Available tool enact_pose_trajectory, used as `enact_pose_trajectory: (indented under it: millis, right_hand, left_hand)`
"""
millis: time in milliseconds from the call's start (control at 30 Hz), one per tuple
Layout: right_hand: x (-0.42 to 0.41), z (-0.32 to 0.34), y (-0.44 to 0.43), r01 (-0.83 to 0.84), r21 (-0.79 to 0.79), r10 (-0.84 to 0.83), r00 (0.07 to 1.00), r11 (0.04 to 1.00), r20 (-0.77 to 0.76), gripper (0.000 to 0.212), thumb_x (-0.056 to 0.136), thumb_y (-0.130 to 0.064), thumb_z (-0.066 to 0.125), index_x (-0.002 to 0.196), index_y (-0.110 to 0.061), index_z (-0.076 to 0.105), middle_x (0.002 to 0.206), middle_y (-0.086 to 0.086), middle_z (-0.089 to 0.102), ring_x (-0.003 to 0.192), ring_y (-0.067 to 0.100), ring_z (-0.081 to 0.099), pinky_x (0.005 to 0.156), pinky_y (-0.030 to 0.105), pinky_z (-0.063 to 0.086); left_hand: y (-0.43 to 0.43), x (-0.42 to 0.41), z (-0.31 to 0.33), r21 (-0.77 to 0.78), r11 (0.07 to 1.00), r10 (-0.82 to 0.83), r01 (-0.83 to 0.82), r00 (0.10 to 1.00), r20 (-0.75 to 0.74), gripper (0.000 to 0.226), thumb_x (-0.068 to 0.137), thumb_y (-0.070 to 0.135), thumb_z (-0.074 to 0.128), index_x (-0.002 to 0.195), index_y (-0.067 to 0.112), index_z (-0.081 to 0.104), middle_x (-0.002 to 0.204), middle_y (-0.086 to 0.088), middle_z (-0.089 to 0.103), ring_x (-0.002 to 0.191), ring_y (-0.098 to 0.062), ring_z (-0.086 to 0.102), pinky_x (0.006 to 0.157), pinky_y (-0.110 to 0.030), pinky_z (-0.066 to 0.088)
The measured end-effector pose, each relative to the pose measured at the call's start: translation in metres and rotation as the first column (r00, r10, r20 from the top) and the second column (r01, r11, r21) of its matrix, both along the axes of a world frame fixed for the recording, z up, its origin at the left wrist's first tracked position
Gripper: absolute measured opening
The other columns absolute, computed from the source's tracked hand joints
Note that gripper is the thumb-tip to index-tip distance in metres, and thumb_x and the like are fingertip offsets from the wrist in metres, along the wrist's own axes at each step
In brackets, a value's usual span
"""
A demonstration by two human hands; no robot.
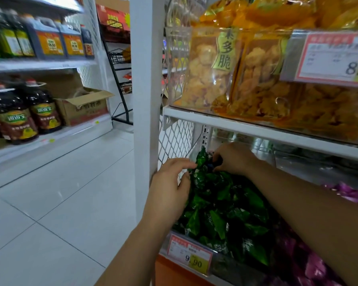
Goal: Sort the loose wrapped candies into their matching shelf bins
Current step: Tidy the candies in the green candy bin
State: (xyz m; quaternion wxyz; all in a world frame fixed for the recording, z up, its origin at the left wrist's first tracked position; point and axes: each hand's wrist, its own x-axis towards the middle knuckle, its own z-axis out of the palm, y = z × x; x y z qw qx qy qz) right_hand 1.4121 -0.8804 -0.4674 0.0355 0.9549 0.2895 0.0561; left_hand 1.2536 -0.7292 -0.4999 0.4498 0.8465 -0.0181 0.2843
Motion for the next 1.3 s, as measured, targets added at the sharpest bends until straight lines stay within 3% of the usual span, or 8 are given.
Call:
enact_pose_trajectory:
  millis: [200,400,567,700,900,1000,1100,1300]
  right_hand:
    - [0.001,-0.005,0.003,-0.009,-0.060,0.015,0.996,0.998,0.089,0.012,0.083,-0.036,0.068,0.082,-0.024,0.069,0.092,-0.003,0.066,0.072,0.014,0.052,0.066,0.026,0.040]
    - [-0.022,0.015,-0.025,-0.037,0.306,0.084,0.986,0.951,-0.141,0.008,0.091,-0.027,0.059,0.084,-0.024,0.056,0.088,-0.002,0.060,0.081,0.016,0.056,0.071,0.028,0.043]
    - [-0.071,0.032,-0.050,-0.048,0.608,0.120,0.990,0.793,-0.078,0.007,0.094,-0.020,0.054,0.088,-0.018,0.053,0.082,-0.004,0.058,0.076,0.011,0.054,0.061,0.009,0.035]
    - [-0.112,0.032,-0.077,0.071,0.792,0.093,0.983,0.606,-0.159,0.018,0.096,-0.020,0.051,0.079,-0.026,0.048,0.077,0.002,0.064,0.071,0.015,0.064,0.071,0.037,0.048]
    - [-0.187,0.020,-0.144,0.295,0.921,0.011,0.951,0.253,-0.308,0.014,0.099,-0.017,0.043,0.086,-0.014,0.045,0.100,0.013,0.061,0.070,0.024,0.069,0.072,0.050,0.054]
    - [-0.219,0.014,-0.182,0.293,0.932,-0.107,0.955,0.213,-0.275,0.014,0.100,-0.017,0.041,0.086,-0.017,0.044,0.101,0.011,0.061,0.071,0.017,0.070,0.061,0.034,0.055]
    - [-0.244,0.013,-0.220,0.298,0.937,-0.186,0.946,0.179,-0.266,0.014,0.099,-0.016,0.043,0.085,-0.015,0.045,0.104,0.004,0.060,0.080,0.012,0.070,0.074,0.034,0.057]
    - [-0.274,0.017,-0.302,0.272,0.899,-0.438,0.893,0.343,-0.103,0.011,0.097,-0.017,0.049,0.087,-0.021,0.049,0.125,-0.008,0.054,0.097,-0.016,0.055,0.077,0.022,0.052]
  left_hand:
    - [-0.001,-0.001,0.000,-0.005,1.000,0.002,-0.002,1.000,-0.004,0.032,0.093,0.005,0.050,0.105,0.029,0.067,0.116,0.016,0.058,0.104,0.016,0.047,0.090,0.003,0.031]
    - [0.000,-0.002,0.001,0.002,1.000,-0.014,0.014,1.000,-0.012,0.032,0.093,0.006,0.050,0.104,0.032,0.065,0.117,0.016,0.058,0.105,0.014,0.048,0.089,0.002,0.033]
    - [-0.010,-0.009,0.009,0.126,0.992,-0.018,0.013,0.999,0.034,0.029,0.093,0.005,0.052,0.108,0.024,0.068,0.113,0.016,0.055,0.110,-0.004,0.051,0.088,-0.007,0.036]
    - [-0.036,-0.016,0.022,0.209,0.976,-0.078,0.060,0.994,0.079,0.027,0.093,0.007,0.052,0.109,0.021,0.067,0.114,0.010,0.057,0.108,-0.009,0.053,0.093,-0.022,0.042]
    - [-0.095,-0.030,0.031,0.282,0.936,-0.238,0.212,0.970,0.058,0.024,0.095,0.012,0.051,0.110,0.022,0.066,0.108,0.016,0.051,0.095,0.004,0.046,0.080,0.003,0.031]
    - [-0.132,-0.037,0.033,0.318,0.903,-0.316,0.289,0.948,0.038,0.023,0.095,0.012,0.051,0.111,0.021,0.065,0.108,0.014,0.052,0.095,0.004,0.043,0.080,0.005,0.027]
    - [-0.171,-0.040,0.041,0.327,0.880,-0.383,0.344,0.922,0.062,0.023,0.095,0.012,0.051,0.112,0.018,0.065,0.109,0.009,0.055,0.092,-0.003,0.047,0.082,-0.009,0.033]
    - [-0.251,-0.043,0.042,0.394,0.771,-0.560,0.501,0.827,0.044,0.021,0.091,0.009,0.055,0.106,0.017,0.068,0.108,0.003,0.062,0.099,-0.015,0.056,0.084,-0.023,0.040]
